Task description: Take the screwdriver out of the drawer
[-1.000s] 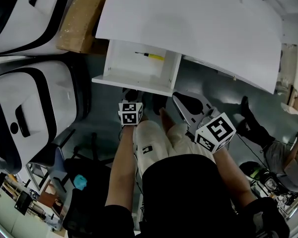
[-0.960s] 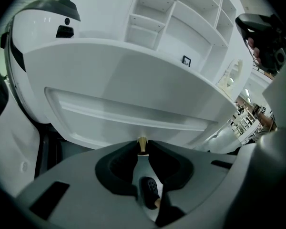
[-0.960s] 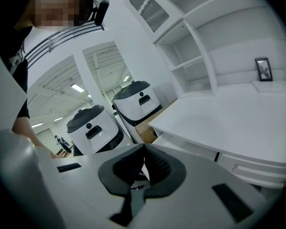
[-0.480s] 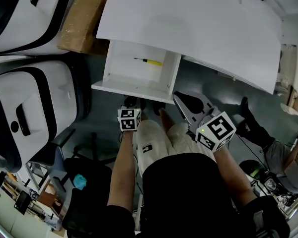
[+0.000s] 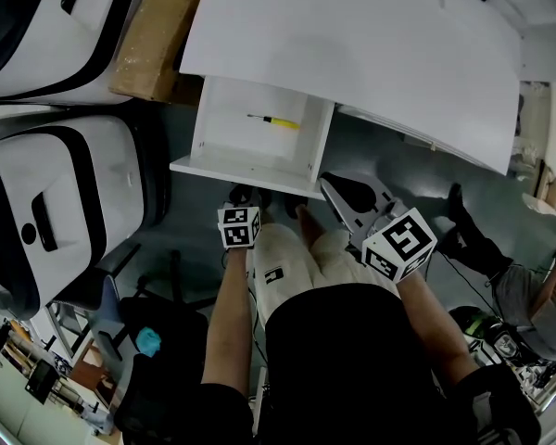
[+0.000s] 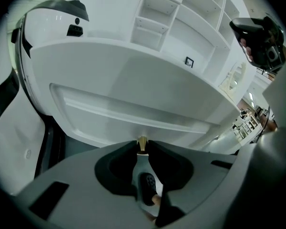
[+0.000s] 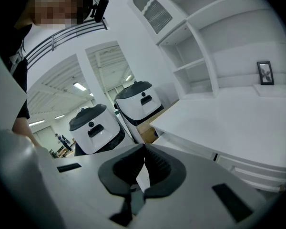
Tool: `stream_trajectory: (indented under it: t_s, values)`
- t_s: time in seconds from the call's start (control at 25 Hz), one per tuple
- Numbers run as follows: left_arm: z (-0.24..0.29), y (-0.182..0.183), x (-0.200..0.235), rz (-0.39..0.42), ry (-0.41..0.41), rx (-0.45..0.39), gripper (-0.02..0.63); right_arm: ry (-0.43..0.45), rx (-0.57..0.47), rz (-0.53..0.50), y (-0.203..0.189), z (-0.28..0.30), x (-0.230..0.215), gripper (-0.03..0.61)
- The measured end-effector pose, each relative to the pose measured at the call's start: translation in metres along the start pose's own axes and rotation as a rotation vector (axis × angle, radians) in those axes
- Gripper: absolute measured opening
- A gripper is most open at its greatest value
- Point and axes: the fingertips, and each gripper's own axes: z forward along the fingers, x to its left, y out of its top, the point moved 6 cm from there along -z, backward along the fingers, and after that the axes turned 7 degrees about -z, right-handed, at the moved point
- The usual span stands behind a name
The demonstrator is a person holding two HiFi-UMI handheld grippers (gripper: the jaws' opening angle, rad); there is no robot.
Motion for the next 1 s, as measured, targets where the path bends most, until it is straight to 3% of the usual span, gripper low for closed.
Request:
stream_trajectory:
  t_s: [0.2,0.52,1.0]
  values:
    - [-0.011,-0.003,0.0,0.018,0.007,0.01,0.086,0.009,-0.011,-0.017,0.004,-0.003,0.007,0.018]
    - [-0.062,0.003,-0.012,0.004,0.038,-0.052,0.072,0.028,-0.037,-0.04,0.015,-0.016,0.016,0.018]
    - [-0.142,0.048,-0.053,0.01,0.044,-0.224,0.046,0.058,-0.078,-0.099,0.031,-0.034,0.02,0.018]
